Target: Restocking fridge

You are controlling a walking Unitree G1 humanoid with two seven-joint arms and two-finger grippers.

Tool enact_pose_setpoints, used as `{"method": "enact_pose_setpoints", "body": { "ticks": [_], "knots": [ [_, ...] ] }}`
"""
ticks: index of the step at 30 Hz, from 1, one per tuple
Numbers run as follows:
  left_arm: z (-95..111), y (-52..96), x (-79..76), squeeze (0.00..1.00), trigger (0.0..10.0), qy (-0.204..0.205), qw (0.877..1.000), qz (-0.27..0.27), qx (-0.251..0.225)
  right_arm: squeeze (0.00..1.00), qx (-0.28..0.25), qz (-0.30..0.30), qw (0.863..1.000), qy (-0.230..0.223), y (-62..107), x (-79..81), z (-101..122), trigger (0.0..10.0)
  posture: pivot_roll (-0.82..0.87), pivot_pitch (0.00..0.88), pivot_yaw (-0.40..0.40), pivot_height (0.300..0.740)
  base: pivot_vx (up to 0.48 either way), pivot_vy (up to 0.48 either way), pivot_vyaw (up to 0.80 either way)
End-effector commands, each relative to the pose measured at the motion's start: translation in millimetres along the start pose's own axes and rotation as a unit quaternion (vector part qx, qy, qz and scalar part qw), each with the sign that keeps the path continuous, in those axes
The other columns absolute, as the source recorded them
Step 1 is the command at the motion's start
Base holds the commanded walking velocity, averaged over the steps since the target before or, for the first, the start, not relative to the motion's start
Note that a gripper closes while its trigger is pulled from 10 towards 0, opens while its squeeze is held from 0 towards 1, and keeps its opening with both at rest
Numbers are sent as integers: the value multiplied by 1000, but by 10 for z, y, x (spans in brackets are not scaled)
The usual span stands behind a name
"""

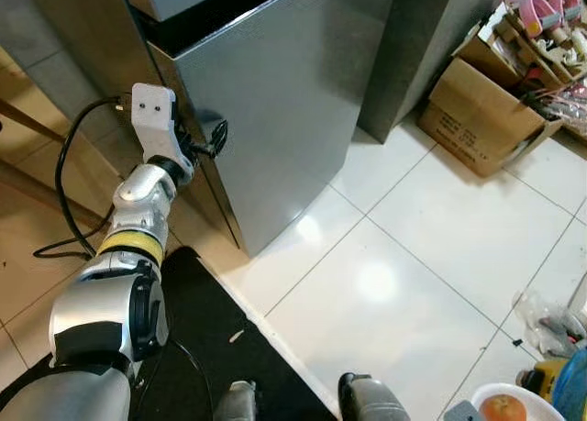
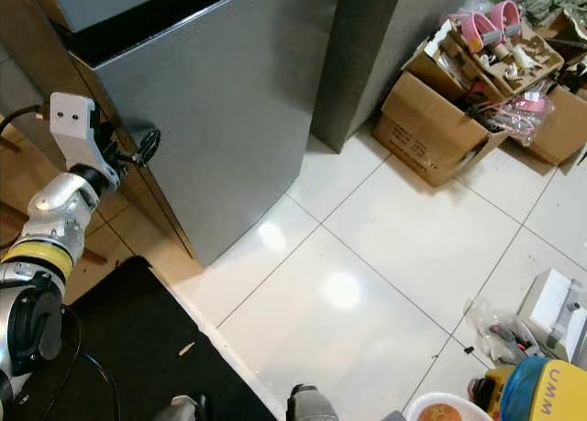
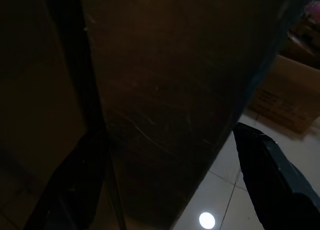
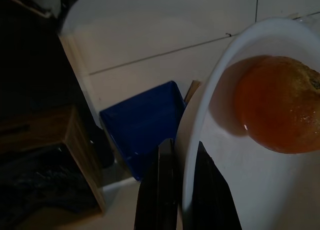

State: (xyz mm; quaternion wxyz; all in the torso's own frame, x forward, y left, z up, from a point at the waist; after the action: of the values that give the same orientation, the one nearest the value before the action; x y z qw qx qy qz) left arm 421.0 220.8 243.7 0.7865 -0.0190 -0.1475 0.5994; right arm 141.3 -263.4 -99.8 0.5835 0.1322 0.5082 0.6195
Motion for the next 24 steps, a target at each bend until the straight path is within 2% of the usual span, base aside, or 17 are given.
{"method": "enact_pose_setpoints", "body": {
  "ticks": [1,4,7,11,16,17,24],
  "knots": [
    [102,-49,-25,0,10000,5,1000,-11,-20,0,25,3,1000,4,65,27,-195,10000,-233,427,-45,740,0,0,0],
    [179,-84,-47,0,10000,3,999,-20,-33,0,24,3,1000,4,67,21,-198,10000,-237,429,-46,740,0,0,0],
    [460,-195,-95,0,10000,-11,996,-40,-73,0,20,1,1000,7,73,9,-200,10000,-239,425,-44,740,0,0,0],
    [616,-250,-149,0,10000,-17,993,-57,-97,0,20,1,1000,7,74,7,-202,10000,-239,424,-40,740,0,0,0],
    [732,-286,-201,0,10000,-22,990,-73,-118,0,18,0,1000,6,73,17,-196,10000,-237,422,-35,740,0,0,0],
    [802,-297,-202,0,10000,-29,988,-72,-131,0,18,1,1000,5,73,32,-194,10000,-236,420,-32,740,0,0,0],
    [942,-306,-174,0,10000,-40,985,-61,-157,0,17,3,1000,3,76,69,-193,10000,-231,422,-30,740,0,0,0]
  ]
}}
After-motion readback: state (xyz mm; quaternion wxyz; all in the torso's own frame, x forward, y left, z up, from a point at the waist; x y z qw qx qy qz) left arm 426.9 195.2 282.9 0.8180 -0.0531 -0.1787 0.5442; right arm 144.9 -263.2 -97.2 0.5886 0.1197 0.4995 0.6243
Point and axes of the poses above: a point about 5 cm out from each wrist's last joint towards the gripper, its own y axis pointing back from the gripper into the wrist, its own z axis along the axis of the wrist's last joint, x = y × z, the point moved 2 cm from there along -y, pointing out of the wrist towards the gripper, and after that the axes turned 7 degrees about -y, right-handed, at the moved point
